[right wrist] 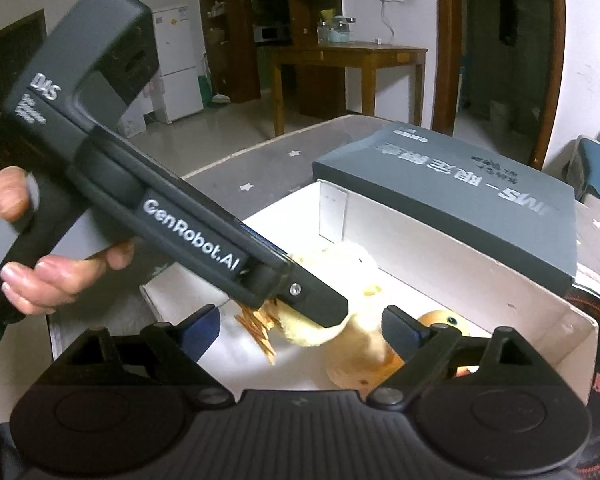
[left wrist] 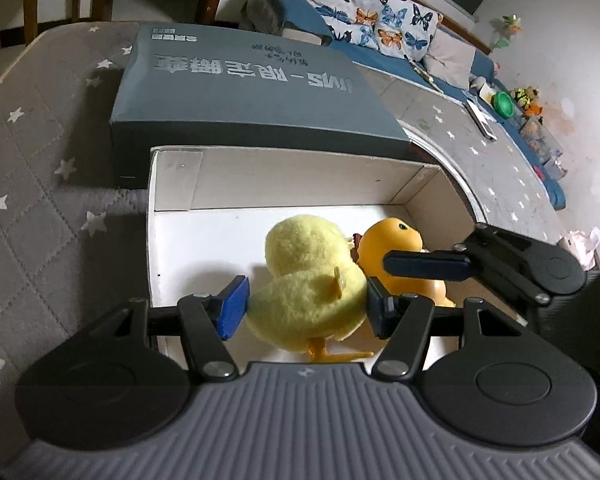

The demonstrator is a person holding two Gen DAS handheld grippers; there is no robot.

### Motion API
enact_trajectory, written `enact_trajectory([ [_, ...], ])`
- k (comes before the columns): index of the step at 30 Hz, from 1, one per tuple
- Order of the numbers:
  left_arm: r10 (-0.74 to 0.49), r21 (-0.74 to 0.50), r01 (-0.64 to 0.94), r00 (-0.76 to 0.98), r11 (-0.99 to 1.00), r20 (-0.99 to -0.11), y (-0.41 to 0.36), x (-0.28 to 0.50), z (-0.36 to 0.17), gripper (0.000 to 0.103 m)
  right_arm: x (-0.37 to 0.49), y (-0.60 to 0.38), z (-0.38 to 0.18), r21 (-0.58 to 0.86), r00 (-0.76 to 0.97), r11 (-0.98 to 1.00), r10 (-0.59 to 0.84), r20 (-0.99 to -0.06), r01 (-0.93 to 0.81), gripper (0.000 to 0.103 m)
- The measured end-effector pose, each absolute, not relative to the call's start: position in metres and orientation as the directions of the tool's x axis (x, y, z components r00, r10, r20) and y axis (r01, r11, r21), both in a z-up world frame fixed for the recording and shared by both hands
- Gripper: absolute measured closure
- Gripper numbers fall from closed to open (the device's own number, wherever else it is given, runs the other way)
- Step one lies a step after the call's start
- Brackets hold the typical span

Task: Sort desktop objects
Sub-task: 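Lower the plush chick into the white box and open the left gripper, then raise the open left gripper away from the box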

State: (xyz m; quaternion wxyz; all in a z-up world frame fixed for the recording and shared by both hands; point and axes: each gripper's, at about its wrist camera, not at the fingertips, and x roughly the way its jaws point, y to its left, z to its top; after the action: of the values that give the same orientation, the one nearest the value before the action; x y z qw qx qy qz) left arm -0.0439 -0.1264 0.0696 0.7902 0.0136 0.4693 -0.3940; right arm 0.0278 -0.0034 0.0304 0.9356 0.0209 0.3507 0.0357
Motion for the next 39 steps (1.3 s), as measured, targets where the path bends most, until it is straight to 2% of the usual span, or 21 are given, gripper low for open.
enact_trajectory([
  [6, -0.592, -0.318, 0.644, 0.264, 0.696, -0.761, -0.128, -0.05, 0.067, 0.041, 0.0, -0.021, 0.032, 0.062, 0.758, 0.997, 0.082, -0.647, -0.055, 0.009],
  [16, -0.554, -0.245, 0.664, 0.302, 0.706, -0.776, -0.13, -0.065, 0.066, 0.041, -0.035, -0.05, 0.033, 0.069, 0.764, 0.997, 0.065, -0.641, -0.027, 0.009],
  [19, -0.544, -0.221, 0.665, 0.326, 0.713, -0.773, -0.129, -0.07, 0.069, 0.031, -0.043, -0.056, 0.033, 0.074, 0.77, 0.997, 0.063, -0.635, -0.02, 0.008],
  [39, -0.503, -0.123, 0.662, 0.421, 0.74, -0.755, -0.119, -0.111, 0.079, 0.03, -0.105, -0.107, 0.031, 0.153, 0.807, 0.981, -0.007, -0.591, 0.12, 0.003],
])
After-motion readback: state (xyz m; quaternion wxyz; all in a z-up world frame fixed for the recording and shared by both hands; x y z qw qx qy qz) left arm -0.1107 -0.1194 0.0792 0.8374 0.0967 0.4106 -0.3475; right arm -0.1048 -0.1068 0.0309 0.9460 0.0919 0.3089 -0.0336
